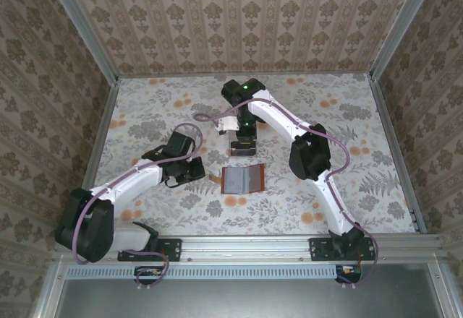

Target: Take the credit cards out of the card holder

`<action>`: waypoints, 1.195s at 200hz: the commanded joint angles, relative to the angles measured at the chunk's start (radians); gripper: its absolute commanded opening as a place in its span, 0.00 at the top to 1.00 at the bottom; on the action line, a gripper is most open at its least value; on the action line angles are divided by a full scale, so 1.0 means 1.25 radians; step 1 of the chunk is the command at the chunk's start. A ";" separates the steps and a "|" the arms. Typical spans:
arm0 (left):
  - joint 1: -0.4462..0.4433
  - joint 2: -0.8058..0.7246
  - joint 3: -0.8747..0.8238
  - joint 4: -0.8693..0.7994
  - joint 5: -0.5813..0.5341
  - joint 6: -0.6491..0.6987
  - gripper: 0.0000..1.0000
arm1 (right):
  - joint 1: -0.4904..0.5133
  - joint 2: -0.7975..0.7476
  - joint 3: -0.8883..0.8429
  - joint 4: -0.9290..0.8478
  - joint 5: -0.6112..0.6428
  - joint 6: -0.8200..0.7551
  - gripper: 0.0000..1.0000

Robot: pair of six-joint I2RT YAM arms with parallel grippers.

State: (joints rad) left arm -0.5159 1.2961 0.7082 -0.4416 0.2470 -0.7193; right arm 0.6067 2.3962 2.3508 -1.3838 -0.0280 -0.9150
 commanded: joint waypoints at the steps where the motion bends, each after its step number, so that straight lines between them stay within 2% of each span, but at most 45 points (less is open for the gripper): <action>1: -0.010 0.016 0.033 -0.009 0.016 0.004 0.91 | 0.002 -0.056 -0.005 0.017 0.033 0.032 0.84; 33: -0.051 0.053 0.081 -0.021 0.010 0.014 0.91 | -0.001 -0.136 -0.106 0.131 0.018 0.141 0.81; 82: -0.118 0.138 0.146 -0.020 0.004 0.019 0.91 | -0.003 -0.342 -0.415 0.406 -0.011 0.414 0.77; 127: -0.154 0.205 0.178 -0.016 -0.027 0.012 0.93 | -0.009 -0.507 -0.654 0.568 -0.035 0.681 0.75; 173: -0.166 0.253 0.187 -0.023 -0.058 0.016 0.94 | -0.013 -0.596 -0.811 0.647 -0.103 0.966 0.77; 193: -0.168 0.270 0.183 -0.015 -0.053 0.011 0.95 | -0.012 -0.615 -0.871 0.674 -0.176 1.038 0.79; 239: -0.170 0.286 0.169 -0.002 -0.046 0.008 0.96 | -0.011 -0.656 -0.955 0.727 -0.215 1.136 0.83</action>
State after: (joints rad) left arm -0.7216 1.6436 0.9237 -0.4484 0.1963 -0.7139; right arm 0.5953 1.6268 1.1889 -0.5259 -0.2356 0.3813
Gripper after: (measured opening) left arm 0.061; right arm 0.178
